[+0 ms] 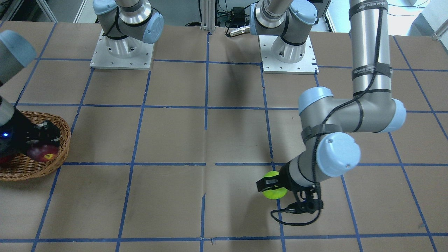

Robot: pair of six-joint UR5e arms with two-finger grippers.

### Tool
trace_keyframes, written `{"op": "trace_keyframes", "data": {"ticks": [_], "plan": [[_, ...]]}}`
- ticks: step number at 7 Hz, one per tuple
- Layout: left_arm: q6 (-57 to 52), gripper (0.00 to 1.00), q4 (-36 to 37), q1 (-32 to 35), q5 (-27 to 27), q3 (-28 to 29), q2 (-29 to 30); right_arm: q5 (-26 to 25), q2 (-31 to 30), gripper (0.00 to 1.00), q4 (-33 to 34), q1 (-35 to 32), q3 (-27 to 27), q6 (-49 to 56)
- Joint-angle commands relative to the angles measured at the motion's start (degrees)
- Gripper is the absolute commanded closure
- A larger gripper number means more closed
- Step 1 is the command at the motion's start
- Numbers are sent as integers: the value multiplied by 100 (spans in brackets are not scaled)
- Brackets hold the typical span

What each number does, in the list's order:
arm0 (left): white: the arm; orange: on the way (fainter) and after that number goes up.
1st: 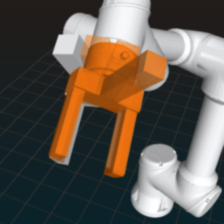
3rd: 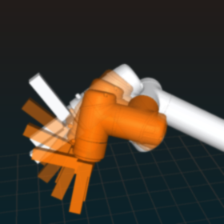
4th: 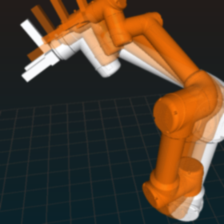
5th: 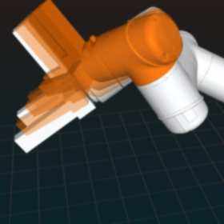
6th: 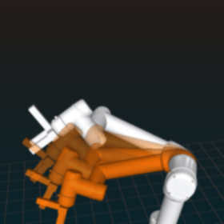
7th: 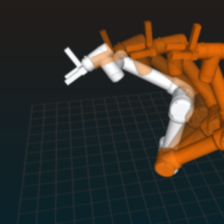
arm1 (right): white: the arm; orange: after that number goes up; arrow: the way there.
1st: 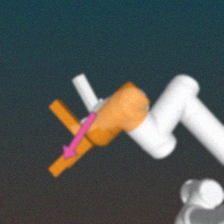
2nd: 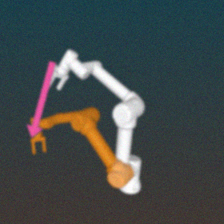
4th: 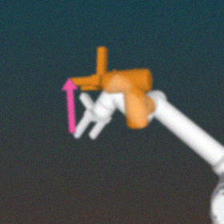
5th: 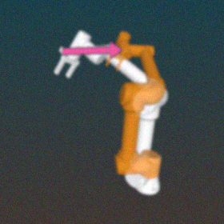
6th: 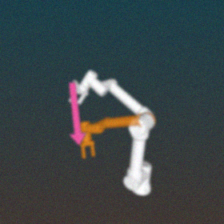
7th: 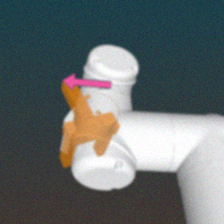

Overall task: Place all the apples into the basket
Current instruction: 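Carry dark apple to basket with right while left carries green apple to center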

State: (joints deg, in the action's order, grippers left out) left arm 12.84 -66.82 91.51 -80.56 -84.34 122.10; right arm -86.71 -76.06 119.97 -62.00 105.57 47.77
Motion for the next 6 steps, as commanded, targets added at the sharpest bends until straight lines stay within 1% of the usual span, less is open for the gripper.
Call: {"op": "trace_keyframes", "data": {"ticks": [1,2,3,4,5,6], "plan": [[1435,68,824,996,41,-12,182,5,91,51,479,609,43,698],[1763,68,872,1426,-29,-12,218,5,222,30,553,680,52,786],[1983,66,846,1744,-38,-55,244,-4,223,0,545,681,69,795],[2055,58,863,1825,-47,-178,297,-4,171,0,467,681,78,778],[2099,35,864,1826,-360,-327,297,-4,101,0,448,663,78,752],[2100,0,881,1835,-1147,-398,280,31,4,0,231,620,104,734]]}}
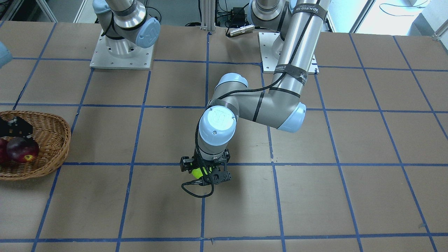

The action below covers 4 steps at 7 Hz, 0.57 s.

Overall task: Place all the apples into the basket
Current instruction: 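Release dark apple into basket while left lowers green apple at center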

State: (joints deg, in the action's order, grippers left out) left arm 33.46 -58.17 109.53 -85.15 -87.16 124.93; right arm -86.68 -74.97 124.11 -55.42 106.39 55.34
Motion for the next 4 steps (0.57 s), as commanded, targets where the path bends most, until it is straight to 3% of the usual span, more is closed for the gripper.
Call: {"op": "trace_keyframes", "data": {"ticks": [1,4], "plan": [[-40,0,34,34,-704,-170,-100,315,-131,0,-447,-144,22,-241],[-50,0,-131,-358,-39,258,-424,336,-202,0,-450,-1476,22,-2159]]}}
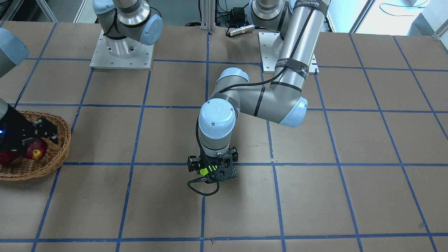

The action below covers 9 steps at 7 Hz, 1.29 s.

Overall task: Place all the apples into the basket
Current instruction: 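Release dark apple into basket while left lowers green apple at center, then open and withdraw left gripper while right gripper moves toward green apple, then lower the right gripper and grasp the green apple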

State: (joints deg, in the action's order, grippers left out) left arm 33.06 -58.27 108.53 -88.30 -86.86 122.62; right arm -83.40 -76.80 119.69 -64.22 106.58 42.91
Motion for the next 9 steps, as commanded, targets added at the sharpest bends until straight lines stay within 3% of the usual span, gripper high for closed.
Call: {"op": "trace_keyframes", "data": {"ticks": [1,3,4,5,7,9], "plan": [[-419,0,-1011,-802,574,588,-508,-27,-11,0,54,-1201,-15,-1752],[-2864,0,-3383,-1918,507,1274,-1307,-123,295,0,107,-2336,-504,-3370],[-3475,0,-3845,-2272,359,1373,-1668,-124,575,0,107,-2802,-846,-4343],[-3594,0,-4094,-2275,-95,1322,-2037,-141,804,0,107,-3294,-1172,-5092],[-3595,0,-4430,-2214,-100,1269,-2601,-124,1375,0,377,-4104,-1560,-6543],[-3264,0,-4404,-1863,-187,788,-2856,-290,1798,0,388,-4563,-1886,-7355]]}}
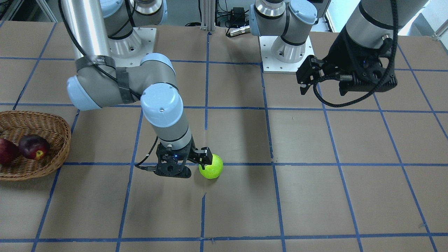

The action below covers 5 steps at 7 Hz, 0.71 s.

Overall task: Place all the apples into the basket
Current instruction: 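Lower the right gripper and grasp the green apple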

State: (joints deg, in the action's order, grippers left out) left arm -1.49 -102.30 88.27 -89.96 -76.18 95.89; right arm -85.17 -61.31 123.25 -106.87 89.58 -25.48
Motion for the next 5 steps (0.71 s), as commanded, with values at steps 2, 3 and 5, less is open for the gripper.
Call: {"op": "trace_keyframes", "data": {"ticks": [2,3,5], "plan": [[246,0,794,103,-13,-450,-220,-264,461,0,58,-492,-212,-781],[324,0,816,85,13,-512,-228,-185,558,0,85,-493,-213,-757],[307,0,878,-116,5,-591,-289,-228,726,9,129,-501,-195,-608]]}}
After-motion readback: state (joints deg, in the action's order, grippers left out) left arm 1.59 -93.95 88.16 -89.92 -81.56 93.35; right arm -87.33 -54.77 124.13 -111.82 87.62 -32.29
